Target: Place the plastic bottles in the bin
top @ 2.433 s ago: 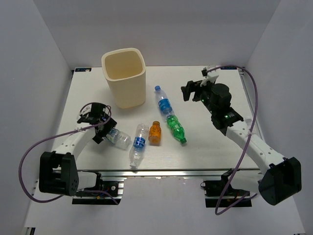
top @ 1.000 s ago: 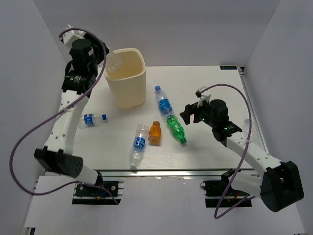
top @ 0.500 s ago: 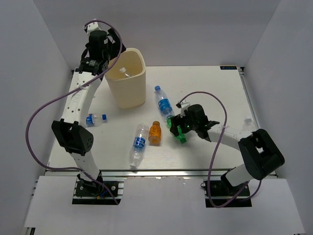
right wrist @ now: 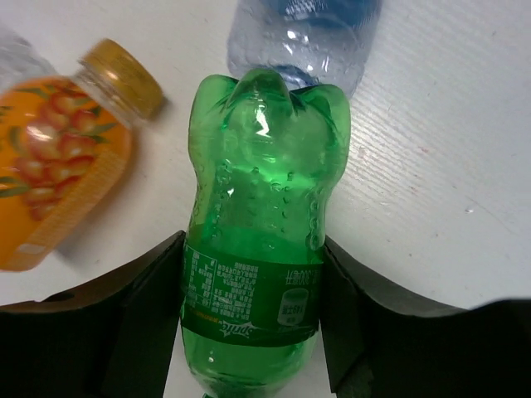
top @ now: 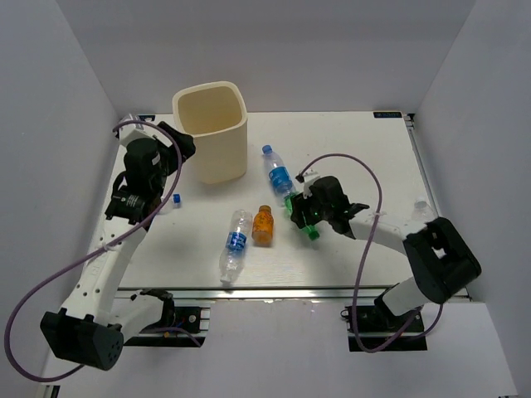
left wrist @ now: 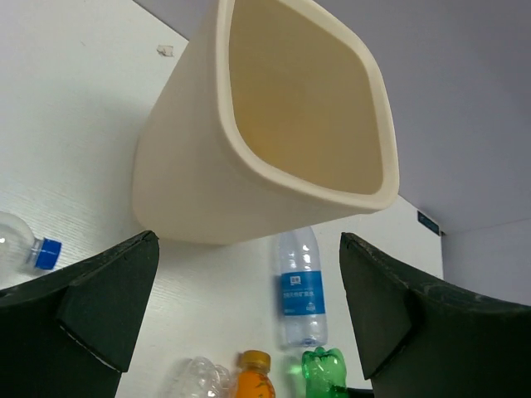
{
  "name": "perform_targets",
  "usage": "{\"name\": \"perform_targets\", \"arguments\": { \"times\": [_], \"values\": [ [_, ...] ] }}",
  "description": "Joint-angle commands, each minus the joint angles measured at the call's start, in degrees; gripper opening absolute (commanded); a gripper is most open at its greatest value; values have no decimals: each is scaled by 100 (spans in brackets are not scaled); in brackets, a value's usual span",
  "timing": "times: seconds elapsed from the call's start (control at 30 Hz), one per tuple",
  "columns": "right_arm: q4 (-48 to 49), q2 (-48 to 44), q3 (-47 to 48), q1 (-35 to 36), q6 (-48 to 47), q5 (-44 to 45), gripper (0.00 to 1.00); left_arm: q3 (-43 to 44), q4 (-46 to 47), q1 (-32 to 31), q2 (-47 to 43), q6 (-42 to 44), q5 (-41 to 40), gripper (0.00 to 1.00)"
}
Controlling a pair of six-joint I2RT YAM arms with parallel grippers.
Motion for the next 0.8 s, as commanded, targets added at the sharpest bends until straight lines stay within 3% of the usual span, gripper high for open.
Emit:
{"name": "perform_targets", "arguments": {
  "times": [0.0, 0.2, 0.27, 0.43, 0.47, 0.63, 0.7, 0.77],
  "values": [
    [-24, -931, 80, 46, -102, -54, 40, -408, 603, -34, -253, -518, 240, 98],
    [-26, -1865, 580, 46, -128, -749, 36, -1172, -197, -34, -709, -572, 758, 98],
    [36, -1796, 1308, 55, -137, -776, 35, -1673, -207, -43, -930, -545, 1030, 98],
    [168, -357, 3591, 55, -348, -1381, 32, -2332, -111, -34, -1370, -238, 2005, 98],
    [108, -41, 4596, 55, -348, -1469, 32, -2577, -58, -43, -1370, -98, 2225, 98],
    [98, 2209, 7459, 116, -15, -1672, 35, -3019, 180, -69, -966, 8, 2754, 98],
    [177, 3094, 8677, 169, 319, -1681, 39, -3010, 188, -78, -703, 132, 2929, 98],
    [526, 3720, 9210, 327, 364, -1411, 46, -3063, 319, -87, -632, 141, 3158, 98]
  ]
}}
